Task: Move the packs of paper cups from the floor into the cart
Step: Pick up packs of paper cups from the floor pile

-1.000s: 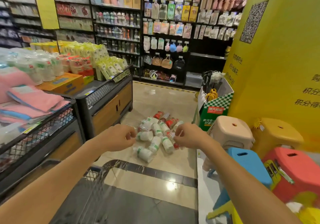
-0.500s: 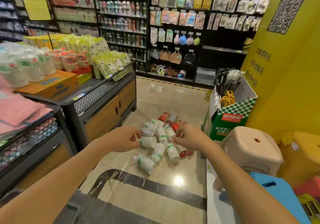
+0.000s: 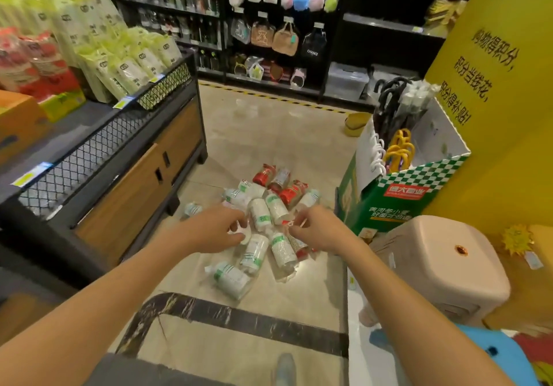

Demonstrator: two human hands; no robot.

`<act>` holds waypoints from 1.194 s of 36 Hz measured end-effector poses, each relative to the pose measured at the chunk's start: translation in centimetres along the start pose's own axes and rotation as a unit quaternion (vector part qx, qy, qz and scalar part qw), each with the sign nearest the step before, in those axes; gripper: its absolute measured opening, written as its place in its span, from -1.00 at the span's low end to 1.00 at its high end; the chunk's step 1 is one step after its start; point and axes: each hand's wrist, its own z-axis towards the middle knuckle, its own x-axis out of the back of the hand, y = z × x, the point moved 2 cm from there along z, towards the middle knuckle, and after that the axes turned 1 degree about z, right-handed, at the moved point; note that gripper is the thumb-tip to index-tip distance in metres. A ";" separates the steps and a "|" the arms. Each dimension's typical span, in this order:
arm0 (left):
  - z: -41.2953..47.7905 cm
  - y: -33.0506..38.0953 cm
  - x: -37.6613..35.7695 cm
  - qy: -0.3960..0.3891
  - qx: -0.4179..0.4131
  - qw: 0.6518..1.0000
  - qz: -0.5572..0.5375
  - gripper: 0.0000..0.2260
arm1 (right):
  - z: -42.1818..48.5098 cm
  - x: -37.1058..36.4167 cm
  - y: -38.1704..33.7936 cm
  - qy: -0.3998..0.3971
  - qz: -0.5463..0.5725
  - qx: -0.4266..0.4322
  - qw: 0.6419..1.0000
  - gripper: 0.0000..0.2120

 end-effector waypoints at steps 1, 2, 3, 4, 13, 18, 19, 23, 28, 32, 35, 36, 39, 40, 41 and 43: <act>1.5 -0.7 -0.3 -0.007 0.007 1.000 -0.002 -0.70 | 1.8 -0.2 0.5 -0.006 0.006 -0.005 1.000 -0.70; 3.2 -1.5 -0.6 -0.013 0.014 1.000 -0.001 -0.71 | 3.7 -0.5 1.0 -0.011 0.012 -0.008 1.000 -0.69; 4.8 -2.2 -0.9 -0.015 0.018 1.000 0.004 -0.71 | 5.8 -0.7 1.6 -0.014 0.018 -0.010 1.000 -0.68; 6.3 -2.9 -1.3 -0.017 0.025 1.000 0.007 -0.72 | 7.8 -0.9 2.2 -0.020 0.026 -0.014 0.999 -0.69; 20.8 -10.3 -7.2 -0.035 0.065 0.996 -0.055 -0.71 | 25.6 -6.9 8.6 -0.067 0.115 -0.067 0.989 -0.69; 27.1 -15.9 -13.8 -0.080 0.088 0.990 -0.081 -0.56 | 33.3 -14.8 12.7 -0.101 0.188 -0.149 0.965 -0.61; 28.4 -17.4 -15.7 -0.091 0.090 0.988 -0.086 -0.54 | 34.9 -16.8 13.7 -0.108 0.211 -0.166 0.957 -0.62; 33.8 -23.8 -24.8 -0.135 0.078 0.986 -0.052 -0.51 | 41.2 -25.4 17.6 -0.120 0.294 -0.234 0.919 -0.58; 39.7 -30.6 -36.8 -0.208 0.023 0.977 0.036 -0.48 | 48.7 -36.5 22.6 -0.122 0.333 -0.279 0.893 -0.52; 44.0 -34.6 -45.5 -0.240 -0.042 0.963 0.115 -0.45 | 55.3 -44.9 26.3 -0.132 0.341 -0.287 0.885 -0.49; 47.1 -37.7 -51.3 -0.223 -0.090 0.958 0.156 -0.41 | 59.7 -51.1 29.2 -0.126 0.353 -0.300 0.878 -0.24; 48.1 -38.7 -53.0 -0.224 -0.107 0.954 0.167 -0.35 | 61.0 -52.9 30.0 -0.119 0.357 -0.298 0.877 -0.24; 50.4 -40.6 -57.5 -0.256 -0.162 0.927 0.223 -0.14 | 64.6 -57.7 32.1 -0.099 0.379 -0.308 0.867 -0.23; 50.9 -41.1 -59.1 -0.260 -0.182 0.918 0.237 -0.13 | 65.8 -59.7 33.5 -0.093 0.376 -0.323 0.863 -0.14; 51.2 -41.7 -60.8 -0.259 -0.200 0.912 0.247 -0.13 | 67.5 -62.3 35.7 -0.082 0.376 -0.332 0.861 0.02; 51.4 -42.9 -63.4 -0.260 -0.213 0.908 0.250 -0.09 | 70.5 -67.1 39.4 -0.055 0.401 -0.345 0.847 0.35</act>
